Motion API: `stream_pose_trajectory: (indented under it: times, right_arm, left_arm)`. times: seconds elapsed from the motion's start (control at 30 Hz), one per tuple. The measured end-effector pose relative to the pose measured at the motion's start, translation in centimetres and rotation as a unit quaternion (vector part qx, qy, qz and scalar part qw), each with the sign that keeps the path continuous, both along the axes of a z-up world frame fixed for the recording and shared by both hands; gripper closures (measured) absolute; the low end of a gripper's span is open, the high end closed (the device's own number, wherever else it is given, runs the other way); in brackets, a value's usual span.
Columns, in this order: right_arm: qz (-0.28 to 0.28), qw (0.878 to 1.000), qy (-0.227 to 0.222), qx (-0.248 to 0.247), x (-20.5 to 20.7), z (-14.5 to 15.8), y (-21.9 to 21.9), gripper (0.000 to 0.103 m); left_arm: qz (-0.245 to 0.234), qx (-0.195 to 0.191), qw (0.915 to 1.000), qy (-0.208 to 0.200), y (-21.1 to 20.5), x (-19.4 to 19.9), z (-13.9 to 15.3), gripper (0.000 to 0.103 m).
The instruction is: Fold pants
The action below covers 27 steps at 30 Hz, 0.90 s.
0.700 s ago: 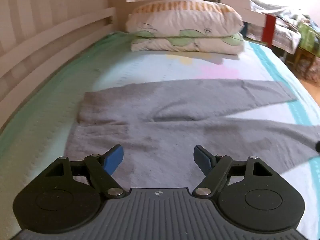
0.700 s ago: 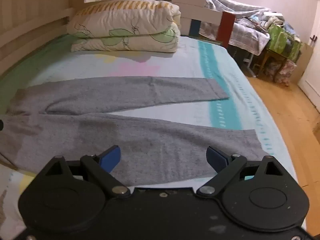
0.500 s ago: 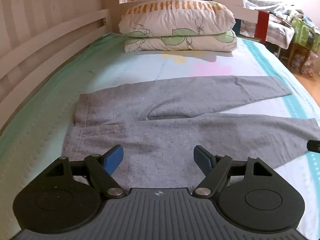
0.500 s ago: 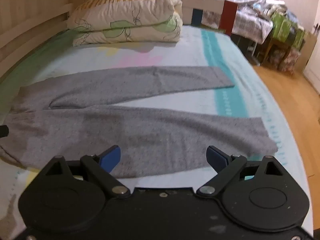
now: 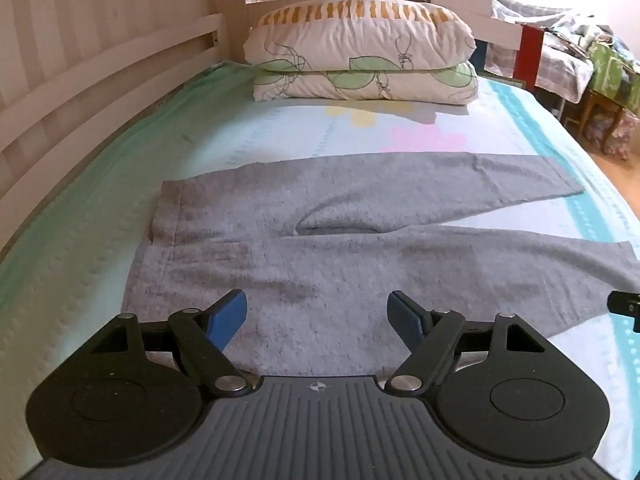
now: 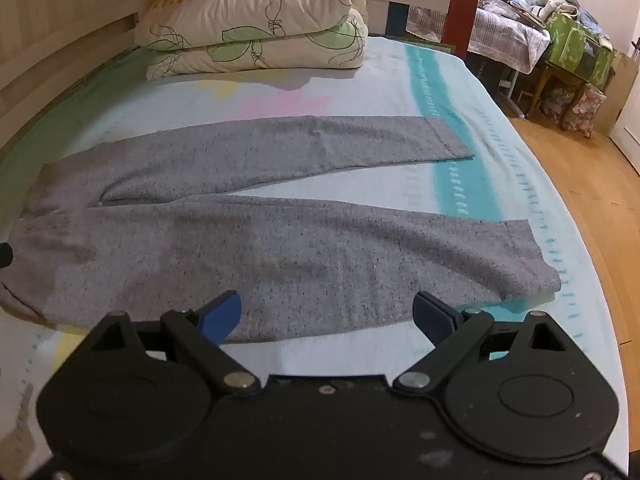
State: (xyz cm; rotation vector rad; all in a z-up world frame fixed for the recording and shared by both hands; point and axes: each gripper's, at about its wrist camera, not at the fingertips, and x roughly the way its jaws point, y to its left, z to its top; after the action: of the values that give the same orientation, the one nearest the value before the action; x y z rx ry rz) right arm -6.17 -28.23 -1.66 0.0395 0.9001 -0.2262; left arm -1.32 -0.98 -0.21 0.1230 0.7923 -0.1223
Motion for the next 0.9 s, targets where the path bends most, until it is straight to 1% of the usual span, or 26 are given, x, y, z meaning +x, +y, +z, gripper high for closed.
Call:
stream_pose_trajectory:
  times: [0.1,0.2,0.53,0.9]
  right_arm:
    - [0.000,1.000,0.000,0.000,-0.02,0.00,0.02,0.005]
    - [0.000,1.000,0.000,0.001,-0.02,0.00,0.04,0.005]
    - [0.002,1.000,-0.001,0.002,-0.14,0.10,0.02,0.005]
    - [0.007,1.000,0.003,0.001,-0.06,0.16,0.31,0.005]
  left_arm:
    - [0.000,0.004,1.0000,-0.002,-0.11,-0.29,-0.40,0.026]
    - [-0.001,0.001,1.0000,0.000,-0.09,-0.34,-0.40,0.026]
    - [-0.010,0.007,0.9999,-0.006,-0.24,-0.71,-0.48,0.026]
    - [-0.015,0.008,0.9998,-0.003,-0.27,-0.85,-0.54,0.026]
